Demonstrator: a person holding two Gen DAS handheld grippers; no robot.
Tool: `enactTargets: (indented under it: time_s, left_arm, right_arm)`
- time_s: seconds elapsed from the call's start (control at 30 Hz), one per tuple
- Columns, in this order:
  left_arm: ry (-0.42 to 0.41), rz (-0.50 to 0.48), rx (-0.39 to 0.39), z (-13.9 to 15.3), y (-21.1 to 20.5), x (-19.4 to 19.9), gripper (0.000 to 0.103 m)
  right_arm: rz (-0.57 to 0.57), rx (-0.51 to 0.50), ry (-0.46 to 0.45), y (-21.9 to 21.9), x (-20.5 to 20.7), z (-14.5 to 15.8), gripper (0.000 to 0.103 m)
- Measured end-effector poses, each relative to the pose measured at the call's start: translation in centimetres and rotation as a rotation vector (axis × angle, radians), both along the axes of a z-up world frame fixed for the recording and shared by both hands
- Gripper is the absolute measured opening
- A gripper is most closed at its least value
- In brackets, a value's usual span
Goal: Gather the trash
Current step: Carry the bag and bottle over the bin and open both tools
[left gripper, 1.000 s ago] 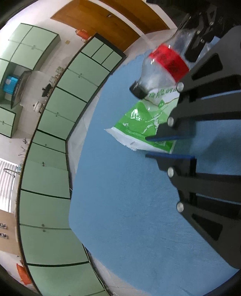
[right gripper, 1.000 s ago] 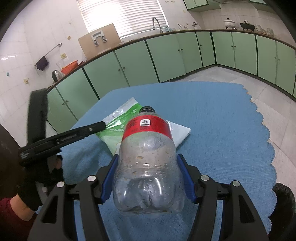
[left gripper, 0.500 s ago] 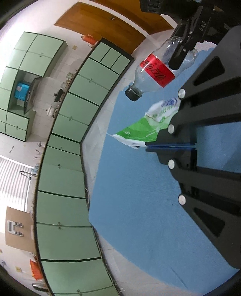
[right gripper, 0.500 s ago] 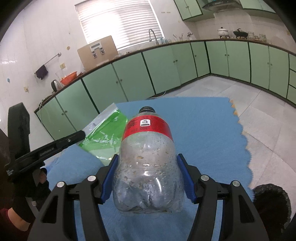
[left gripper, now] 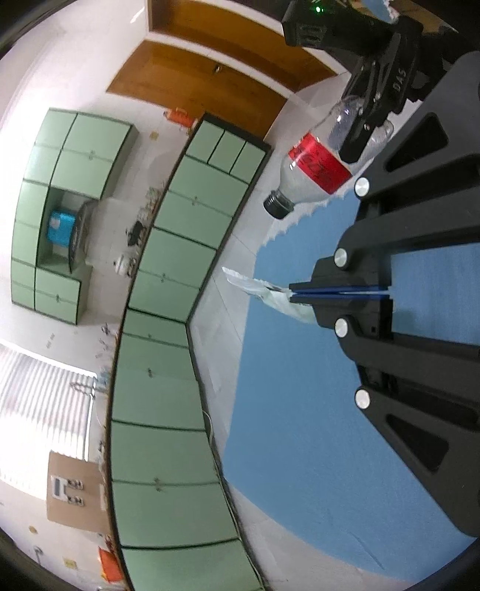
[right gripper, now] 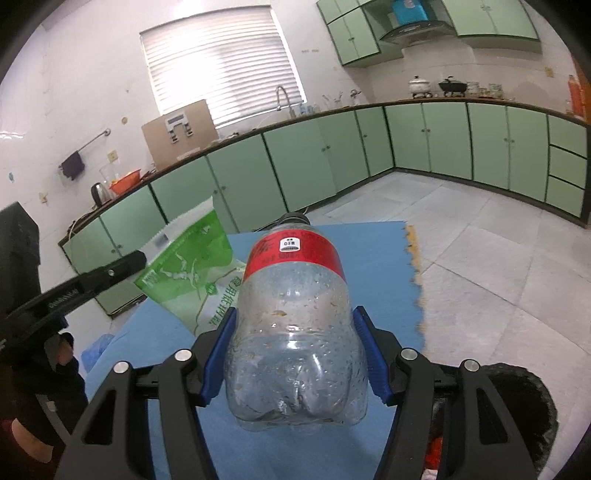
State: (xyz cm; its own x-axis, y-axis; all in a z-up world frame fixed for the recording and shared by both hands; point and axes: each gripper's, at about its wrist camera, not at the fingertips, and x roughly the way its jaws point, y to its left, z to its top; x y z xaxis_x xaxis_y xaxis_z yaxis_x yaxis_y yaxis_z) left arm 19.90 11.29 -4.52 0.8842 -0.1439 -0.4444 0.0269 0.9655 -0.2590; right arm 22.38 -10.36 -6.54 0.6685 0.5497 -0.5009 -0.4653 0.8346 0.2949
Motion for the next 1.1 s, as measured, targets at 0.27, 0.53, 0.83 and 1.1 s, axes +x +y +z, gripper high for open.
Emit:
enactTargets:
  time_s: [0.27, 0.53, 0.83, 1.1]
  left_arm:
    - [-0.045, -0.124, 0.009, 1.5, -6.5, -0.3, 0.000]
    - [-0.040, -0.244, 0.020, 0.4, -14.0, 0.3, 0.000]
    - [0.009, -0.348, 0.034, -3.1, -21.5, 1.4, 0.000]
    - [0.074, -0.416, 0.058, -7.0, -26.2, 2.7, 0.000]
  right_arm:
    - [-0.107, 0.001, -0.013, -5.5, -2.0, 0.9, 0.062]
    - [-0.259, -0.012, -0.006, -13.3, -3.9, 0.7, 0.062]
    - [-0.401, -0.058, 0.049, -20.4, -5.2, -1.3, 0.062]
    - [-0.493, -0.070, 0.117, -24.0, -5.2, -5.0, 0.062]
